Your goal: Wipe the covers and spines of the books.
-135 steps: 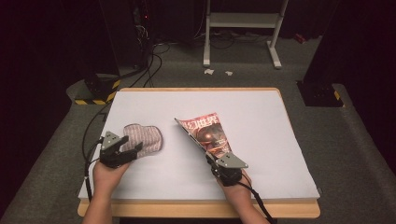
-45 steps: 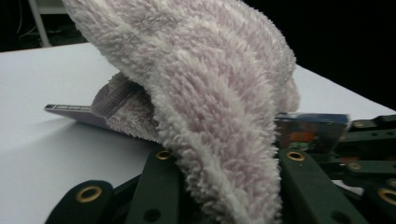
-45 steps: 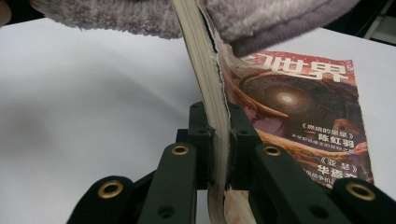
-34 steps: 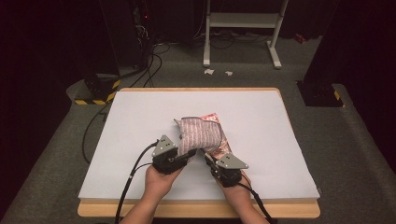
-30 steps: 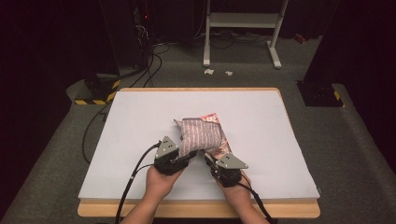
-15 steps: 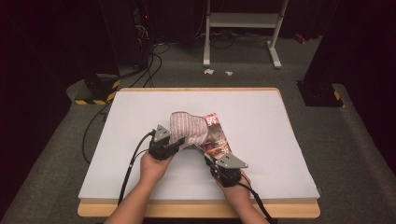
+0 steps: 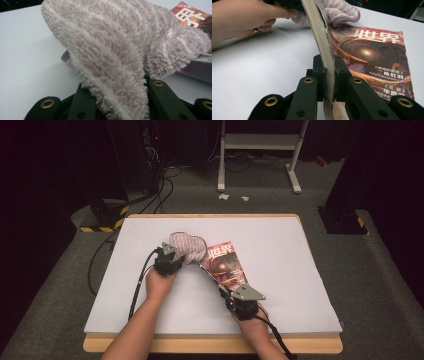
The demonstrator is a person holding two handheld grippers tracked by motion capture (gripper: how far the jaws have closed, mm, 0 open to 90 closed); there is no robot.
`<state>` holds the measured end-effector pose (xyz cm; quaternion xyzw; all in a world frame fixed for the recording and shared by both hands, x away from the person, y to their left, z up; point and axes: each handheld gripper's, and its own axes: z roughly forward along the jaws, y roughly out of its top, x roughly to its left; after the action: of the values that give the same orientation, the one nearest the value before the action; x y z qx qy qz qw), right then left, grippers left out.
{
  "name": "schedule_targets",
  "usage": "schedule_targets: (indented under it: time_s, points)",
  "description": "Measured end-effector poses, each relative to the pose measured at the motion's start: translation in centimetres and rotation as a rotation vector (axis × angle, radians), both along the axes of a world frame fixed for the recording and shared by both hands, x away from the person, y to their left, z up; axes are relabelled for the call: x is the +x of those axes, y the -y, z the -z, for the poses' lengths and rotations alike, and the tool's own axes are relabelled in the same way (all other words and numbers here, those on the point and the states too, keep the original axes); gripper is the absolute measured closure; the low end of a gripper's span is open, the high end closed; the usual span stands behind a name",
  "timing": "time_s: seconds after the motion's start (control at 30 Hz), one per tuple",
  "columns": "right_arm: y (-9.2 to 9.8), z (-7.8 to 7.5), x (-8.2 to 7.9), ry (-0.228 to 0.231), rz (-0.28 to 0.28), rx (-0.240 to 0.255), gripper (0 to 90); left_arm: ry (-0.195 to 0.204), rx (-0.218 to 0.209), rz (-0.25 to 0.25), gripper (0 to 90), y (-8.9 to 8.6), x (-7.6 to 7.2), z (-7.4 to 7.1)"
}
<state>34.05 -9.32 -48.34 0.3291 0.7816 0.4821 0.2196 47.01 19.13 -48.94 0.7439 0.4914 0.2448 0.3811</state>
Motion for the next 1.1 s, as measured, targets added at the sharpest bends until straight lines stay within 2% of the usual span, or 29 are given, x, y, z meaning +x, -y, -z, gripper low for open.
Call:
schedule_targets:
  time_s: [0.13, 0.5, 0.63, 0.9, 1.03, 1.1]
  points:
    - [0.1, 0.0, 0.0, 0.0, 0.001, 0.007, 83.3, 0.012, -0.011, 0.054, 71.8, 0.8, -1.4, -0.6]
    - [0.0, 0.0, -0.1, 0.003, 0.004, 0.003, 83.2, 0.069, -0.132, 0.233, 71.9, 3.3, -8.0, -2.6]
    - [0.0, 0.0, -0.1, 0.005, 0.005, 0.003, 83.3, 0.097, -0.139, 0.277, 71.7, 4.4, -10.0, -3.4]
    - [0.1, 0.0, -0.1, 0.007, 0.007, 0.007, 83.4, 0.121, -0.171, 0.347, 71.3, 5.8, -12.3, -4.5]
    - [0.1, 0.0, -0.1, 0.008, 0.008, 0.009, 83.4, 0.138, -0.16, 0.379, 71.1, 6.6, -13.2, -5.3]
    - [0.1, -0.1, -0.1, 0.007, 0.01, 0.012, 83.4, 0.156, -0.136, 0.38, 70.9, 6.9, -13.5, -5.4]
